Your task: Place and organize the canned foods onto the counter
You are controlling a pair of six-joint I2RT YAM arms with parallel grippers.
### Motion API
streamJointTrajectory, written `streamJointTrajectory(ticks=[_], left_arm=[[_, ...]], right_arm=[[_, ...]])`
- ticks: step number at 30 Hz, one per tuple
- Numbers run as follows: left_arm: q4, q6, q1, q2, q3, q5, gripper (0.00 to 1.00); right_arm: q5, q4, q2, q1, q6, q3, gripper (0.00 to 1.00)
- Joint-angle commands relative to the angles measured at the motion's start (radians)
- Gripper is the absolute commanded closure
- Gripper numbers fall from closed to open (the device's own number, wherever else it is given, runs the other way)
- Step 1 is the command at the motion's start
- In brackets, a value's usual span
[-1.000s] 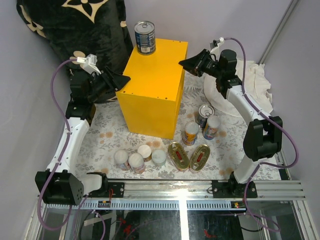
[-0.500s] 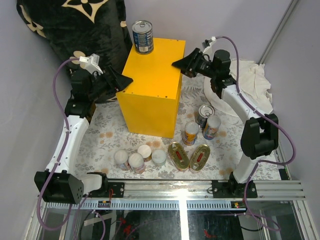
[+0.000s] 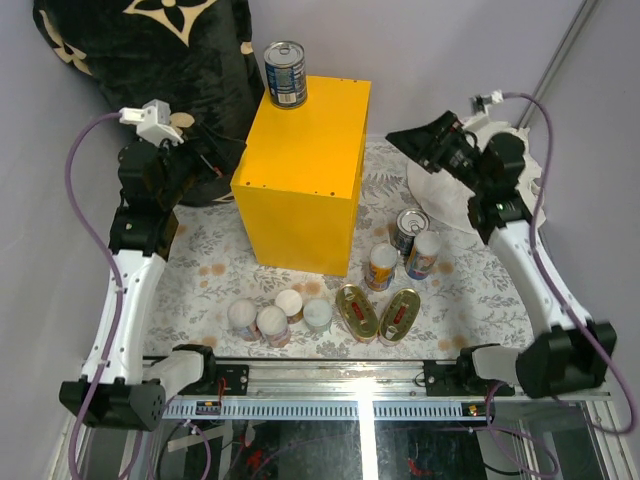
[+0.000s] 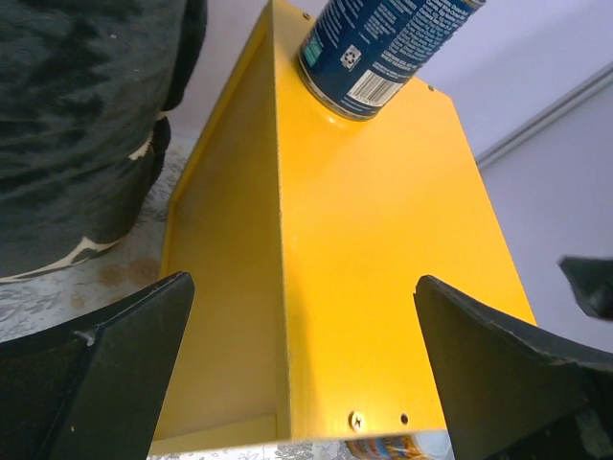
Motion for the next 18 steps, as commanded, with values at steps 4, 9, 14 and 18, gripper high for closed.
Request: streamJointTrajectory(ticks=[4,9,14,18], left_arm=[[0.034,0.079,0.005,-0.144,-0.090,-0.164,0.00],[0.106,0.115,0.004,-0.266,-0.186,-0.220,0.00],[0.124,0.144,0.005,-0.324,-0.227,-0.232,0.00],[0.081,0.148,0.004,-0.303,-0.220,-0.232,0.00]], right_arm=[[0.301,-0.081,-0.363,-0.022,-0.221,-0.293,0.05],[0.518,-0.308,-0.590,-0.018,-0.383,-0.418,0.04],[0.692,-0.482,-0.714,-0.018,-0.390,-0.524,0.04],[0.687,-0.592,-0.678,-0.017,-0.424,-0.539,0.05]])
